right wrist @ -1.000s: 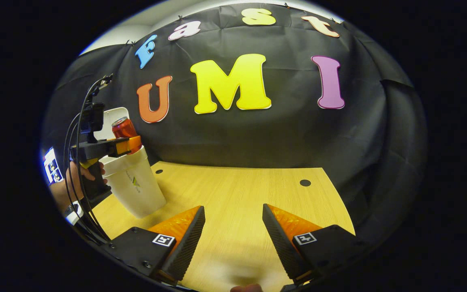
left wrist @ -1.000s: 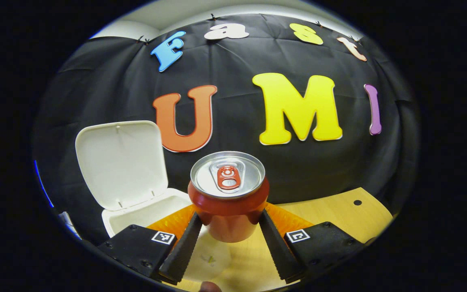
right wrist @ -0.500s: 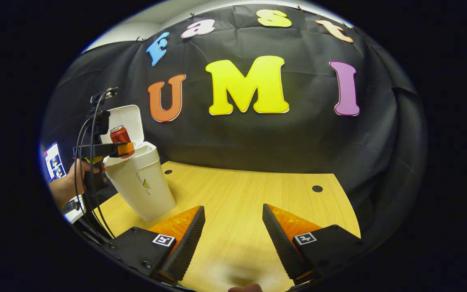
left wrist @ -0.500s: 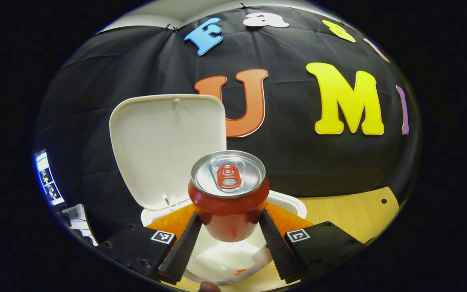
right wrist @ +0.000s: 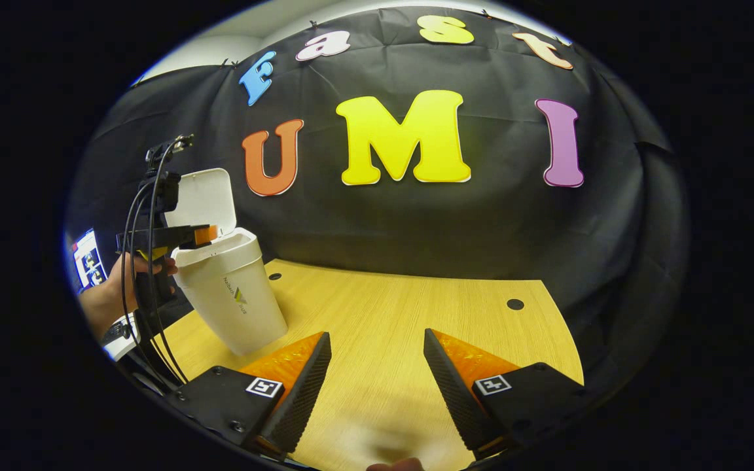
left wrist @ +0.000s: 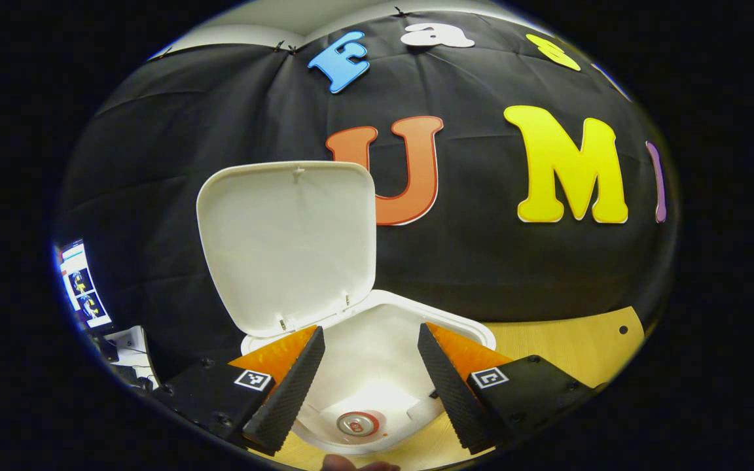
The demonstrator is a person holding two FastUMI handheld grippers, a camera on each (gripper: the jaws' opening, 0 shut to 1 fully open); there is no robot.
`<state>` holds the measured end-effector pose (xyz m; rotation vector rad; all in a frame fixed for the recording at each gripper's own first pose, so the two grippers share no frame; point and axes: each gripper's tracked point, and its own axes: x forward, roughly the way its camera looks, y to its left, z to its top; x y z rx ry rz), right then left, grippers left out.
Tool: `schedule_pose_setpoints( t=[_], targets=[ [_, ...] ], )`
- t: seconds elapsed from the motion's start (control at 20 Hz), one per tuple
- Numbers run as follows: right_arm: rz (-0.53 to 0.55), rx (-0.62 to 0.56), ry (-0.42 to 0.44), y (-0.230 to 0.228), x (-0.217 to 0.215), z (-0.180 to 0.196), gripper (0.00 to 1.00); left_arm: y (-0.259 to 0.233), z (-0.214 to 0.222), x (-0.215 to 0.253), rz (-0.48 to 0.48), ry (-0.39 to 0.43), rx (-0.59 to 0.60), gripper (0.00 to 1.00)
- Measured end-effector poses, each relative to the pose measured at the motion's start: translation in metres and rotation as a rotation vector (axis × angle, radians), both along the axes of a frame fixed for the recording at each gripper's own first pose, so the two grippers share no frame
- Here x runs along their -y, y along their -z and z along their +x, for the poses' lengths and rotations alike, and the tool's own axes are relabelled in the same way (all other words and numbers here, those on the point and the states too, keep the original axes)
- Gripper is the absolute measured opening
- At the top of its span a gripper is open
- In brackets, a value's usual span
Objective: Press the lid of the desktop garbage bin to open it, pick up the crumpled paper on the desktop and throw it into the bin, then pick up the pop can on the desktop and drop it into the bin, and finally close the garbage bin lid.
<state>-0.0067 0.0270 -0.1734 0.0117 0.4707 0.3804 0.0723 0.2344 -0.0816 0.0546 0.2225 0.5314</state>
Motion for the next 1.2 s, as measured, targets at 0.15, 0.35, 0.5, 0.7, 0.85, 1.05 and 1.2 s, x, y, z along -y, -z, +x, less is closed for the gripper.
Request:
schedule_pose_setpoints(
  t=[0.15,0.35,0.5,0.7,0.85,1.05,1.2],
  targets=[
    [0.007,0.011,-0.002,-0.004,0.006,0.001,0.9,-0.027,0.003,0.014,0.025,-0.025,0.039,0.94],
    [0.015,0.036,0.003,-0.018,0.017,0.006,0.91,-0.067,0.006,0.013,0.039,-0.096,0.098,0.94],
    [0.031,0.054,0.005,-0.027,0.023,0.012,0.9,-0.108,0.016,0.0,0.066,-0.153,0.161,0.94],
    [0.041,0.063,0.017,-0.034,0.032,0.023,0.91,-0.154,0.032,-0.021,0.072,-0.198,0.21,0.93],
    [0.057,0.06,0.034,-0.04,0.036,0.032,0.91,-0.176,0.036,-0.05,0.055,-0.281,0.219,0.94],
    [0.059,0.072,0.044,-0.048,0.038,0.042,0.9,-0.18,0.036,-0.092,0.034,-0.403,0.187,0.93],
    [0.057,0.056,0.058,-0.045,0.038,0.044,0.91,-0.169,0.039,-0.117,-0.061,-0.479,0.165,0.94]
  ],
)
